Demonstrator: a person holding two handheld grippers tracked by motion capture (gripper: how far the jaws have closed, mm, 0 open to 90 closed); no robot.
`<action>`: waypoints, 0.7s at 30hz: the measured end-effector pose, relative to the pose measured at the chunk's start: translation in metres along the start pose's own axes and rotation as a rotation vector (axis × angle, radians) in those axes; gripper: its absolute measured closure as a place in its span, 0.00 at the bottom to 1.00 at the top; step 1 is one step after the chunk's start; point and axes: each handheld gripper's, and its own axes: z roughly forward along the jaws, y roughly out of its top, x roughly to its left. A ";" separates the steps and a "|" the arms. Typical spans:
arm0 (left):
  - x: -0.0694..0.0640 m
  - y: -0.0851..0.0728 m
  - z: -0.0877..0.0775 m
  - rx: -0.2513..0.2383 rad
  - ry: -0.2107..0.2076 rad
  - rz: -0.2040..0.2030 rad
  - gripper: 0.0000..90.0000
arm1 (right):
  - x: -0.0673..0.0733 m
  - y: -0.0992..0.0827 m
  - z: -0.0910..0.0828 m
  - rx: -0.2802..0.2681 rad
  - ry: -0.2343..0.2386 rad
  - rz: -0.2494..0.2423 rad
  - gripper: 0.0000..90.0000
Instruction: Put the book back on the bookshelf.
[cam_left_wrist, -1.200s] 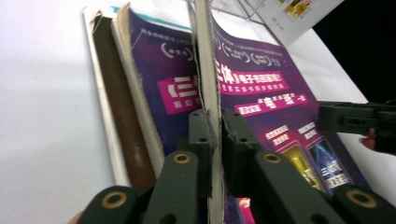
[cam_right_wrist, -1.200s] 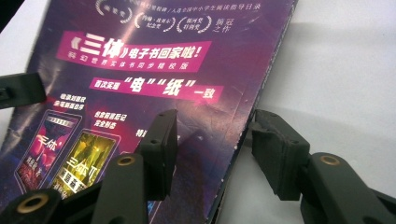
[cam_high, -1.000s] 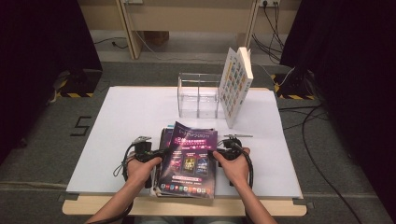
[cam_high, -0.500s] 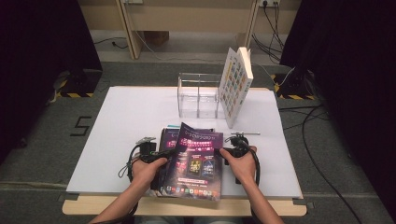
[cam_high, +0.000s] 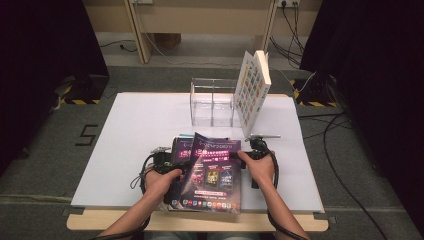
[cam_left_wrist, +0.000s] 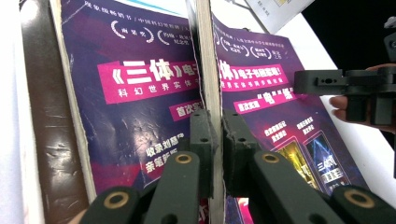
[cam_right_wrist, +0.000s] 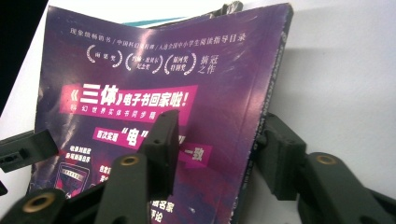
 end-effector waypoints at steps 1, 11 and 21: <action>0.000 0.001 0.000 0.006 0.008 0.014 0.92 | 0.000 0.000 0.000 0.000 0.000 0.000 0.65; -0.003 0.003 0.000 0.021 0.044 0.101 0.89 | 0.026 0.015 -0.027 0.012 0.087 -0.032 0.92; 0.010 -0.005 -0.039 -0.095 0.072 0.200 0.60 | 0.050 0.017 -0.053 -0.131 0.148 -0.064 0.95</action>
